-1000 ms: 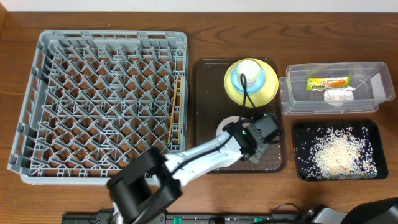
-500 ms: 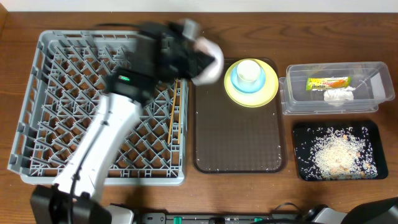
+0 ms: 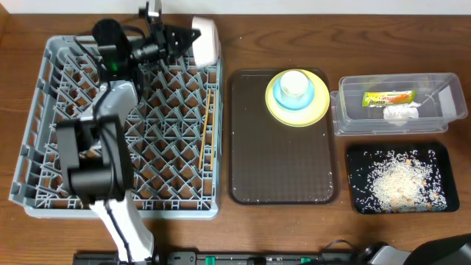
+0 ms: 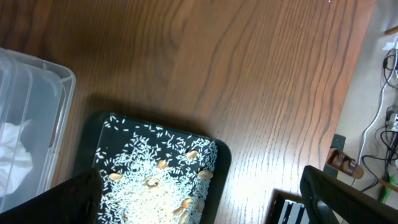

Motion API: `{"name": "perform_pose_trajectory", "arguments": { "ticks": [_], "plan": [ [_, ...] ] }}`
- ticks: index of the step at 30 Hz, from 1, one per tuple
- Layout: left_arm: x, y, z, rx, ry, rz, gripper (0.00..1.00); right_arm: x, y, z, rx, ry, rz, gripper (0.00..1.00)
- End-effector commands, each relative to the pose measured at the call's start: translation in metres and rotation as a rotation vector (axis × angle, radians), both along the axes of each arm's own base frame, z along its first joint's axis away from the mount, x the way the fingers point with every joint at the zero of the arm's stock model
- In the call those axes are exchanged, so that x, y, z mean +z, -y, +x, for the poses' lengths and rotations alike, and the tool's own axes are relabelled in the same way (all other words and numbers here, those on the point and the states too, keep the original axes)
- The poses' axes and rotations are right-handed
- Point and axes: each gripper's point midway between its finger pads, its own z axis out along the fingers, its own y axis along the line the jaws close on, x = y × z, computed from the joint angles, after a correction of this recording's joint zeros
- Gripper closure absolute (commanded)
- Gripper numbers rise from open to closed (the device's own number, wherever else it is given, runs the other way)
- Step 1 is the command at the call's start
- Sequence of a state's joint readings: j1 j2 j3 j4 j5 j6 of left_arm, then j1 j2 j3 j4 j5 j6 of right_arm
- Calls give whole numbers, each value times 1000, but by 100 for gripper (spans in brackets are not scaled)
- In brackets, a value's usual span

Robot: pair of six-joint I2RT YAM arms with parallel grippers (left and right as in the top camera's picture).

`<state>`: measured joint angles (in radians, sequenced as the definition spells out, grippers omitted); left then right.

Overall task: Sort waste into correct bins and load items into the dishwasher rack
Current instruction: 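Carry the white dish into the rack and release it upright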

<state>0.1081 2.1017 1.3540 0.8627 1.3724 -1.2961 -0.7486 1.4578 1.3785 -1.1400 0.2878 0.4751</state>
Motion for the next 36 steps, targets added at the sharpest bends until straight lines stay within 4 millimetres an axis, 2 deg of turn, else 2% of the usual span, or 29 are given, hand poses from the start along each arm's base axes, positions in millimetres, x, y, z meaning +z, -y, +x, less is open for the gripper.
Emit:
{"name": "perform_pose_trajectory", "arguments": {
  "ticks": [1, 5, 11, 12, 13, 14, 15, 16, 21, 23, 24, 28, 32, 36],
  "plan": [
    [-27, 0, -1, -45, -173, -50, 93, 2, 1, -3, -24, 5, -10, 1],
    [-47, 0, 2, -44, -213, -56, 93, 2, 2, -3, -24, 5, -10, 1],
    [-46, -4, 4, -35, -193, -54, 91, 2, 1, -3, -24, 5, -9, 1],
    [-46, -6, 4, -29, -194, -54, 84, 2, 1, -3, -24, 5, -10, 1],
    [-46, -9, 5, -21, -193, -55, 71, 2, 1, -3, -24, 5, -10, 1],
    [-45, -13, 6, -13, -189, -55, 54, 2, 1, -3, -24, 5, -10, 1],
    [-43, -19, 7, -3, -177, -55, 46, 2, 2, -3, -24, 5, -10, 1],
    [-43, -24, 8, 5, -169, -54, 41, 2, 2, -3, -24, 5, -10, 1],
    [-35, -62, 9, 47, -167, -62, 34, 2, 2, -3, -24, 5, -10, 1],
    [-27, -78, 9, 72, -151, -61, 29, 2, 1, -3, -24, 5, -10, 1],
    [-21, -87, 9, 90, -138, -60, 23, 2, 1, -3, -24, 5, -9, 1],
    [11, -109, 3, 139, -53, -41, 20, 2, 2, -3, -24, 5, -10, 1],
    [49, -105, -9, 129, 28, -17, 18, 2, 1, -3, -24, 4, -10, 1],
    [90, -88, -25, 106, 117, 6, 18, 2, 1, -3, -24, 4, -10, 1]
  ]
}}
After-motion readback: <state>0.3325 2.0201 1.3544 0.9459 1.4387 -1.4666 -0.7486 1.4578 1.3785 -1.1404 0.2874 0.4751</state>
